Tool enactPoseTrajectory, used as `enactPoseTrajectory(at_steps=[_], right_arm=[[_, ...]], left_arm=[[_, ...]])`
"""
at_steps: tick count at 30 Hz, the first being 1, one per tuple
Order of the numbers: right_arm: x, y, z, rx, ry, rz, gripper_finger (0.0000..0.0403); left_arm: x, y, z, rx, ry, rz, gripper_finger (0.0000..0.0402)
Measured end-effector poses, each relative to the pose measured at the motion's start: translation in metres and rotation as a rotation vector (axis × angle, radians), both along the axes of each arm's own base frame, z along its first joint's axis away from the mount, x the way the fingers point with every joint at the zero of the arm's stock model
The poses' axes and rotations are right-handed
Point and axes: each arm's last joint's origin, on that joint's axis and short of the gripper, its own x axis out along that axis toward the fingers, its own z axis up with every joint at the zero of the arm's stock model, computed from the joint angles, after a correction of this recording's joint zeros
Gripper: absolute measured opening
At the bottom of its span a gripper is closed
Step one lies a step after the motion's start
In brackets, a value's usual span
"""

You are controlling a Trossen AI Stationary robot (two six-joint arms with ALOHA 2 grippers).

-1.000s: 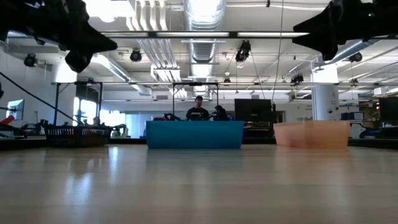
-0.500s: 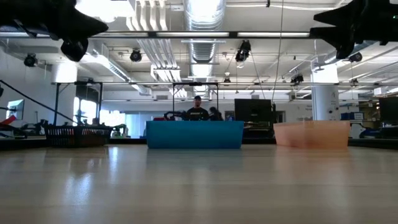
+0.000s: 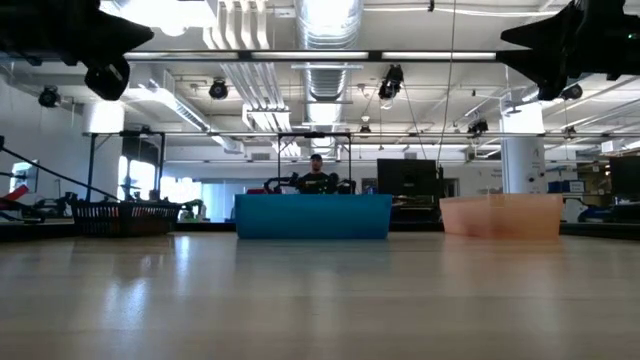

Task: Sort & place blocks by color
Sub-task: Return to Home Position

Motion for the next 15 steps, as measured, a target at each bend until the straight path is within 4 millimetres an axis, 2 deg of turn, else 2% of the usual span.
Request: enactPoseTrajectory(at_steps=[4, 9, 15], right_arm=[[0.002, -0.001, -0.007, 0.038, -0.013, 0.011, 0.0201], [0.008, -0.002, -0.025, 0.107, 0.001, 0.026, 0.0201], [0.011, -0.002, -0.034, 0.124, 0.011, 0.026, 0.0201]], left_arm=[[-0.006, 0.001, -0.001, -0.003, -0.043, -0.001, 0.0], [-0.014, 0.002, -0.006, -0.004, -0.026, -0.003, 0.0], [-0.013, 0.002, -0.01, 0.007, -0.004, -0.002, 0.0]])
